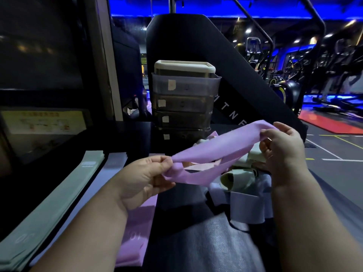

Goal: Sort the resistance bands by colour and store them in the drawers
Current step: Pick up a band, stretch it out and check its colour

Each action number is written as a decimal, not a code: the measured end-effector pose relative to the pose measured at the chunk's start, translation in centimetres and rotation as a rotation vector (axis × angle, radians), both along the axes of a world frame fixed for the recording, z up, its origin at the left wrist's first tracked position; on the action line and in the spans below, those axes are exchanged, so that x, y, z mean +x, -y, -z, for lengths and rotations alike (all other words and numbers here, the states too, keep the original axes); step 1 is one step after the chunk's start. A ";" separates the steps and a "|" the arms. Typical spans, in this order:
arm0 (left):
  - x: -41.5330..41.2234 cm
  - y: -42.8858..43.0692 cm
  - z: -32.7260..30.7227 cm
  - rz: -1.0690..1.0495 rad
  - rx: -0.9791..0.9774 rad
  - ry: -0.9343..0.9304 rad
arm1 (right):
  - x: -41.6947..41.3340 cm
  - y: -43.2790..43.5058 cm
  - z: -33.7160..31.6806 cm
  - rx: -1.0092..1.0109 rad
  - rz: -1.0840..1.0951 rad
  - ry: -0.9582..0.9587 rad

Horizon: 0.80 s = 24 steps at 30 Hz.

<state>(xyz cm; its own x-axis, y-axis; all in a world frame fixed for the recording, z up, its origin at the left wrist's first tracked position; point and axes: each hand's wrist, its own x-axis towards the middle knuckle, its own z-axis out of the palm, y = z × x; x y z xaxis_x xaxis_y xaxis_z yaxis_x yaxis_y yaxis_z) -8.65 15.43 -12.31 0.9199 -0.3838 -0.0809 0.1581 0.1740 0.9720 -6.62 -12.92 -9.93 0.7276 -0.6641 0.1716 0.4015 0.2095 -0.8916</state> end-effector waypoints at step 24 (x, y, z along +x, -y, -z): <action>-0.5 0.4 -0.4 -0.035 0.065 0.226 | 0.8 1.0 0.4 0.050 0.084 -0.021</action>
